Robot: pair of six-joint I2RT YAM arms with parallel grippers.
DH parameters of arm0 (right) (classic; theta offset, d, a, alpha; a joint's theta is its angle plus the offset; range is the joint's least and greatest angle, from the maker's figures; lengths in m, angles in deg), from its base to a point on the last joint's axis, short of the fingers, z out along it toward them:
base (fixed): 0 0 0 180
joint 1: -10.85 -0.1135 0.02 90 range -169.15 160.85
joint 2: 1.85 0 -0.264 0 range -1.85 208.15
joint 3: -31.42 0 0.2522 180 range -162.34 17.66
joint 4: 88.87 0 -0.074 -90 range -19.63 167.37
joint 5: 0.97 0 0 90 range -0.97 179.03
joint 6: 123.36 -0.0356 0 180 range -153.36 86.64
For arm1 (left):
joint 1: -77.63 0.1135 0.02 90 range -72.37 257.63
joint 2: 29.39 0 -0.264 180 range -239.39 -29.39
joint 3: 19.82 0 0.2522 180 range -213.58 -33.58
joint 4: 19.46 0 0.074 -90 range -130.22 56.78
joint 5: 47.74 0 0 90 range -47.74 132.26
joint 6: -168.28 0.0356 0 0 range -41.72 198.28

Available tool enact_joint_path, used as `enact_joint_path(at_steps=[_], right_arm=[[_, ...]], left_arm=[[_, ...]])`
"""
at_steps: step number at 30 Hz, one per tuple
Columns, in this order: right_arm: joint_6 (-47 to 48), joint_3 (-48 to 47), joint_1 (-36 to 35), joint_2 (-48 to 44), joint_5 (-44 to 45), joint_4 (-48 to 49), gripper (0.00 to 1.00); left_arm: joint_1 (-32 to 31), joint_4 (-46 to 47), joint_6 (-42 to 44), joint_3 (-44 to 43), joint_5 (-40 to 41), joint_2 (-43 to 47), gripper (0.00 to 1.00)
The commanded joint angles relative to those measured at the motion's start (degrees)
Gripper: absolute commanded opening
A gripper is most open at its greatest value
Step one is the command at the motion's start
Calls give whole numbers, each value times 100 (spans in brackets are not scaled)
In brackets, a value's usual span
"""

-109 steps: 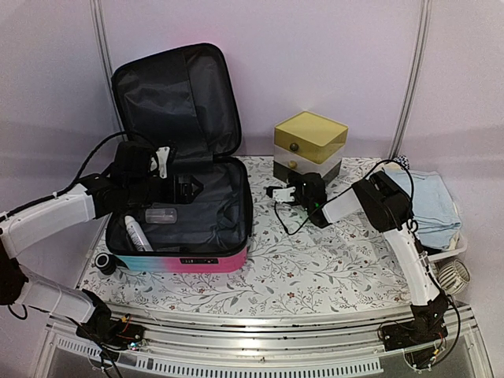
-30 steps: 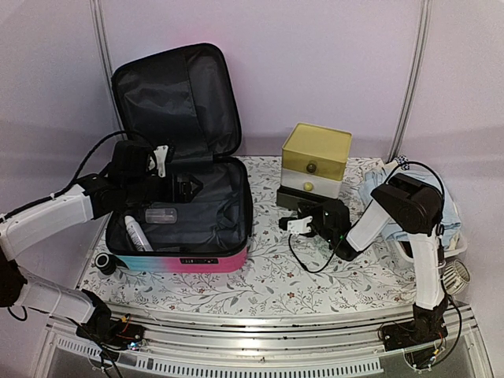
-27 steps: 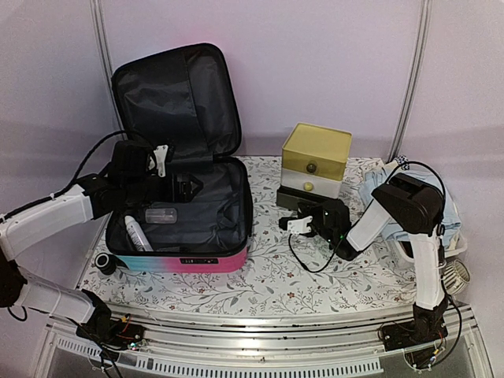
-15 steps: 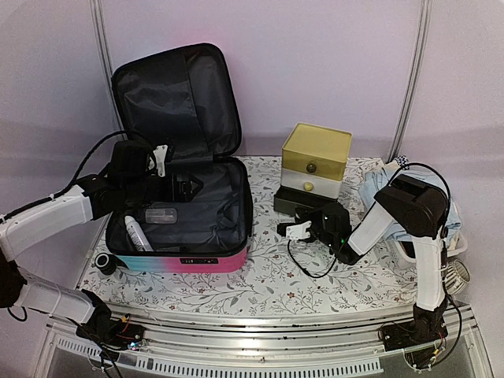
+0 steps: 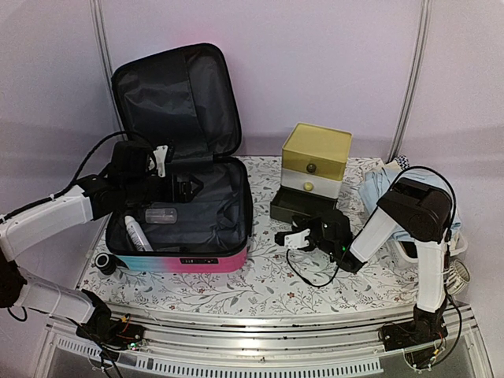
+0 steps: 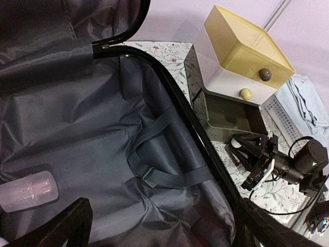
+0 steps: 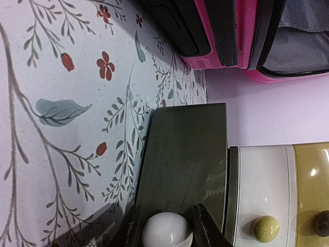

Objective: Open, take out, and arrange the luggage
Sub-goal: Open the drawer in the storage box.

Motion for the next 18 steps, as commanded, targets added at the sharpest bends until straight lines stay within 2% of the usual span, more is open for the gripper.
enact_joint_path(at_steps=[1,18], right_arm=[[-427,273,-167,4,-148,-859,6],[-469,421,-365,-142,-124,-967,9]], left_arm=[[37,103,-9,56,-47,72,98],[36,79,-8,42,-35,54,98]])
